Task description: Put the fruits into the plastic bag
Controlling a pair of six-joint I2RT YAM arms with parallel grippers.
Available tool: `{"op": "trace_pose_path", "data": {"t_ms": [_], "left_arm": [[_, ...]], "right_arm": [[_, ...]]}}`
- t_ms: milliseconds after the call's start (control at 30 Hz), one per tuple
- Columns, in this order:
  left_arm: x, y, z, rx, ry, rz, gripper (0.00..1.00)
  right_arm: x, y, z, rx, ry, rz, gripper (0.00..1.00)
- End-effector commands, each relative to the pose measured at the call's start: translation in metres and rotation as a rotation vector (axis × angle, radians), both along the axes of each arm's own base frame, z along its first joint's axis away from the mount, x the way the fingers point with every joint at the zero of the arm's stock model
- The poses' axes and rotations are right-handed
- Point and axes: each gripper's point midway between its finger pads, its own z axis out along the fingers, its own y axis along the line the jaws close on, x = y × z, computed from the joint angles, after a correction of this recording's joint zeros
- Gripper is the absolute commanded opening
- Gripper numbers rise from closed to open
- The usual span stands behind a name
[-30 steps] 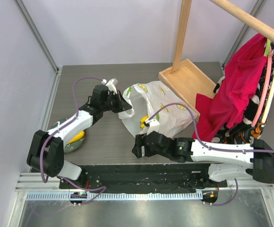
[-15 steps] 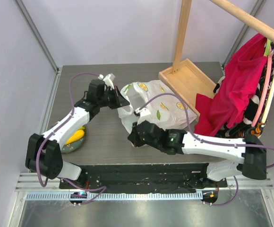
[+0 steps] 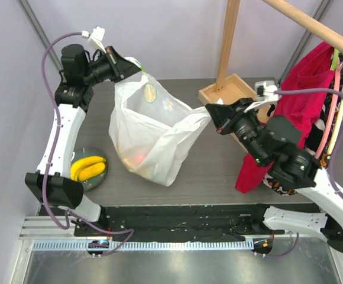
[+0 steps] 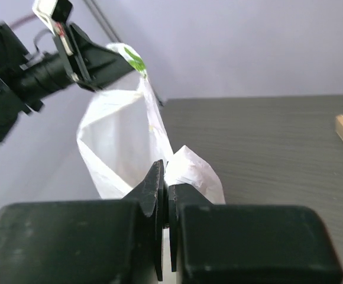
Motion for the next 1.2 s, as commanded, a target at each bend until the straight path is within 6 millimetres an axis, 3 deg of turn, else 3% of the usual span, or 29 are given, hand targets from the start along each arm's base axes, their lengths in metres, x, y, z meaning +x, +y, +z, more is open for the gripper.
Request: {"op": "trace_pose_path", "data": {"t_ms": [0,100,200,267,333,467,567,633,733,867,967,1000,1067,1100,1167], "left_arm": [[0.014,-0.004,-0.076,0.051,0.220,-0.069,0.00],[0.018,0.002,-0.119,0.130,0.285,-0.057,0.00],[0.015,0.004,-0.142,0.165,0.316,-0.067,0.00],[0.013,0.002,-0.137,0.155,0.289,-0.086,0.00],[0.013,0.001,-0.120,0.141,0.235,-0.081,0.00],[0.014,0.001,-0.074,0.114,0.123,-0.065,0.00],[0.016,-0.001,-0.062,0.097,0.086,-0.068,0.00],[0.016,-0.003,-0.062,0.092,0.076,-0.084,0.00],[0.018,-0.001,-0.079,0.109,0.096,-0.101,0.00],[0.021,0.008,-0.116,0.182,0.165,-0.082,0.00],[0.011,0.015,-0.122,0.237,0.159,-0.062,0.21],[0.008,0.018,-0.122,0.256,0.144,-0.049,0.45],[-0.003,0.028,-0.111,0.288,0.096,0.007,0.60],[-0.008,0.032,-0.109,0.313,0.078,0.027,0.72],[-0.017,0.046,-0.104,0.360,0.053,0.102,0.77]], "right_arm": [[0.024,0.021,-0.096,-0.199,0.165,-0.023,0.01],[0.026,0.034,-0.125,-0.229,0.222,0.005,0.01],[0.025,0.043,-0.144,-0.251,0.264,0.033,0.01],[0.025,0.045,-0.145,-0.250,0.266,0.041,0.01],[0.026,0.041,-0.136,-0.247,0.243,0.029,0.01],[0.026,0.024,-0.094,-0.215,0.167,-0.020,0.01],[0.027,0.011,-0.076,-0.212,0.131,-0.061,0.01],[0.026,0.006,-0.074,-0.204,0.129,-0.078,0.01],[0.024,0.007,-0.084,-0.202,0.150,-0.070,0.01],[0.023,0.012,-0.109,-0.220,0.198,-0.052,0.01],[0.022,0.019,-0.117,-0.222,0.213,-0.025,0.01],[0.021,0.021,-0.119,-0.222,0.217,-0.018,0.01],[0.021,0.023,-0.118,-0.213,0.212,-0.005,0.01],[0.020,0.024,-0.117,-0.208,0.209,0.000,0.01],[0.020,0.026,-0.117,-0.199,0.203,0.009,0.01]]}}
